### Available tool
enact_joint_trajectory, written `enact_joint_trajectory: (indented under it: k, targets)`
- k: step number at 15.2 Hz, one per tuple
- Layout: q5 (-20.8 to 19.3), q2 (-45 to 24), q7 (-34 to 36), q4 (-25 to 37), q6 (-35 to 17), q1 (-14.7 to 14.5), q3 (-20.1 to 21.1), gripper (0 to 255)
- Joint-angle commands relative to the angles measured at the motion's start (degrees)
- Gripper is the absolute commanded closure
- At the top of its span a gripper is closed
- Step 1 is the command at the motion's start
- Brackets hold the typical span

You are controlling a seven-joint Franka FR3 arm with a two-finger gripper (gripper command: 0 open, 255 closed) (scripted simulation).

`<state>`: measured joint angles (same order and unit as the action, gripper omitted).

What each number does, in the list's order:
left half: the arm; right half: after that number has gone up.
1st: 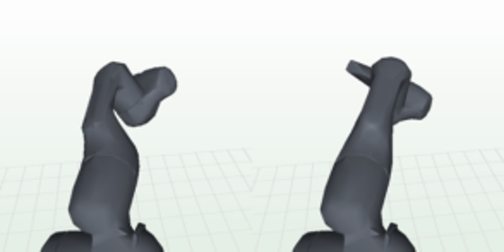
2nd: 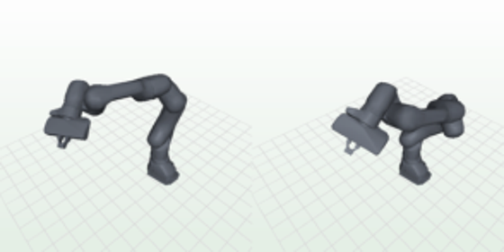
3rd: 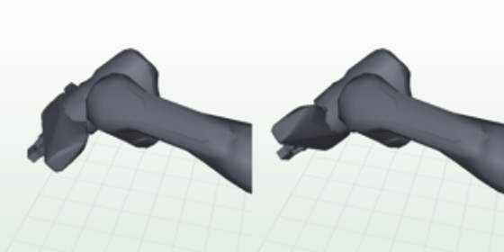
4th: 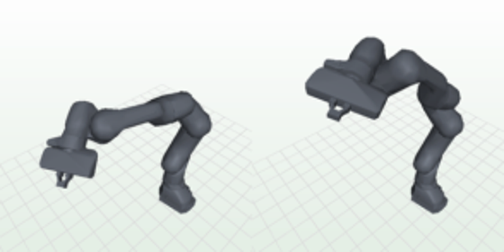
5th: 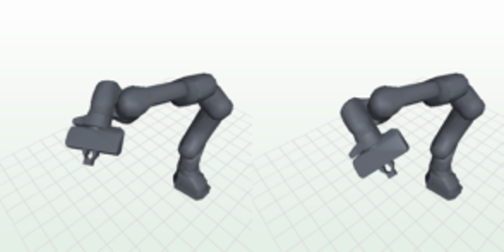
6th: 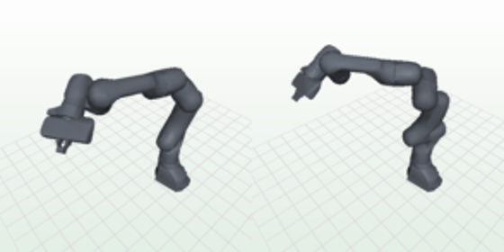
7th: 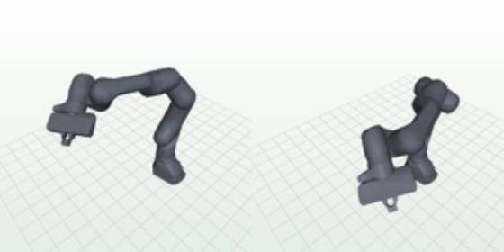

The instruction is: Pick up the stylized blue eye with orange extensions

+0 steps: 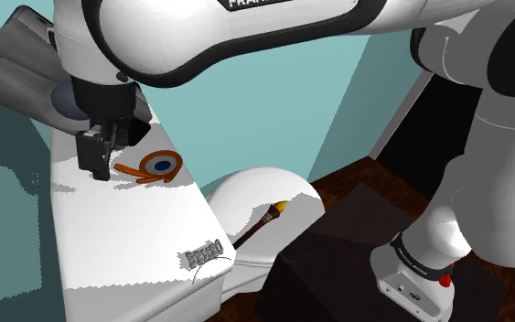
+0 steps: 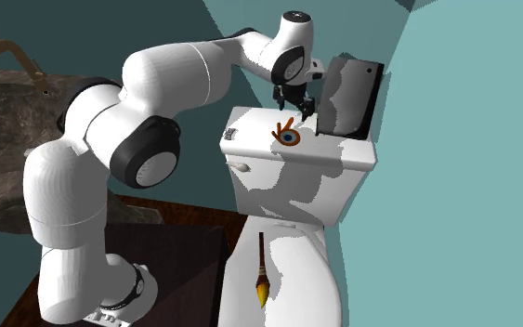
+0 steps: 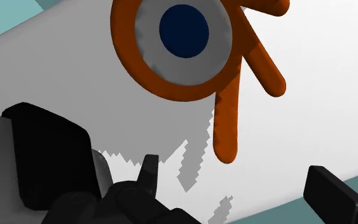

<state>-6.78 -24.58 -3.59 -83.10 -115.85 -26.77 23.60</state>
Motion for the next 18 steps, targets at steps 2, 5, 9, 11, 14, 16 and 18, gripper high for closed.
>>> enact_joint_trajectory:
  k: [2,5,9,11,14,16,18]
  targets:
    - [-0.15,-0.37,-0.08,-1.78,-2.15,0.16,-0.13,0]
    - [-0.21,-0.52,-0.06,-2.04,-2.55,0.15,-0.16,255]
    - [-0.21,-0.51,-0.03,-2.02,-2.51,0.12,-0.15,255]
    - [-0.21,-0.51,-0.02,-2.02,-2.51,0.12,-0.15,255]
    - [-0.19,-0.45,-0.07,-2.12,-2.56,0.18,-0.16,255]
    - [-0.06,-0.19,-0.12,-0.94,-1.14,0.13,-0.07,255]
    - [0.03,-0.02,-0.15,0.37,0.31,0.06,-0.01,255]
